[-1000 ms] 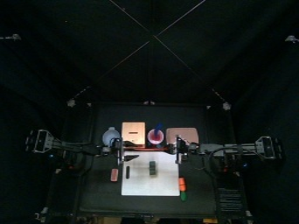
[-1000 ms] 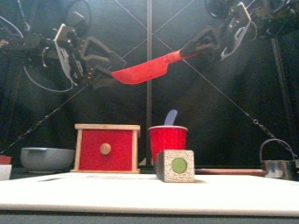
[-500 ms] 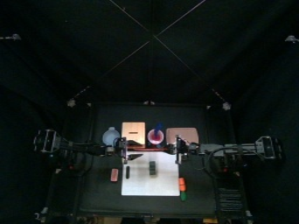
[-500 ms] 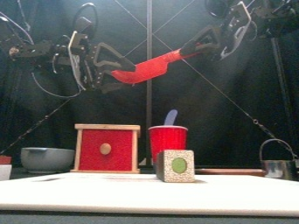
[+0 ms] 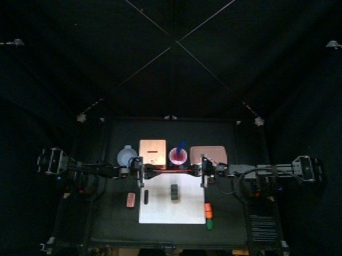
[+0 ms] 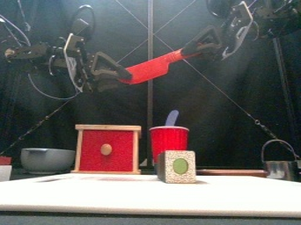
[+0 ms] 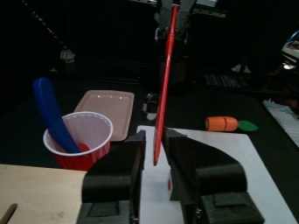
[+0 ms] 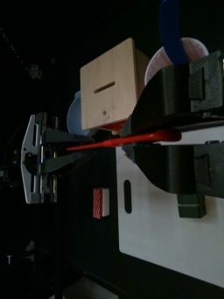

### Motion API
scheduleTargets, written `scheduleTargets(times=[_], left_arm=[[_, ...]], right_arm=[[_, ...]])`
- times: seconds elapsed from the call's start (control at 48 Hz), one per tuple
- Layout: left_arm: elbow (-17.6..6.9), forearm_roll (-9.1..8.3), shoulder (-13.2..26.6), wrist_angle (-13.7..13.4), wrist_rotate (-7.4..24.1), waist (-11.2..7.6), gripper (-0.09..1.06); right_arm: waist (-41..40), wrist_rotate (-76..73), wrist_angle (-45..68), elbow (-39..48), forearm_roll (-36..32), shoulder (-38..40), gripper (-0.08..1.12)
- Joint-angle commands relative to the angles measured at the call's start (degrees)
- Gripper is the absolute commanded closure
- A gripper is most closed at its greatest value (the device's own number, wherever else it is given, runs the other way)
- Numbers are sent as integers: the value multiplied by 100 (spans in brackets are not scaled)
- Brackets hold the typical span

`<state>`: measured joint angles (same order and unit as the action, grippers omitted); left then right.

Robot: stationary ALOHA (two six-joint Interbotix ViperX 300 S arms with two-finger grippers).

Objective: Cut the sushi into 4 pieces with the knife
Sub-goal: Grasp knife edge with left hand

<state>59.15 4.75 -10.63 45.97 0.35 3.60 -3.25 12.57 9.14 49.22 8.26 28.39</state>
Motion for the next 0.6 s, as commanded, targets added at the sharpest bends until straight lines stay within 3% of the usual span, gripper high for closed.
scheduleTargets(times=[0.021,0.292,0.521,0.604], left_arm=[[-88,-18,-62,62,9,26,39],[-88,-79,-62,176,18,35,56],[-70,-316,-62,360,18,26,75],[-70,-545,-26,360,18,9,78]], right_arm=[[-9,-9,53,-105,0,79,96],[-9,-44,53,-44,26,44,96],[9,-44,18,141,369,-105,96],[18,-44,18,193,466,-185,96]])
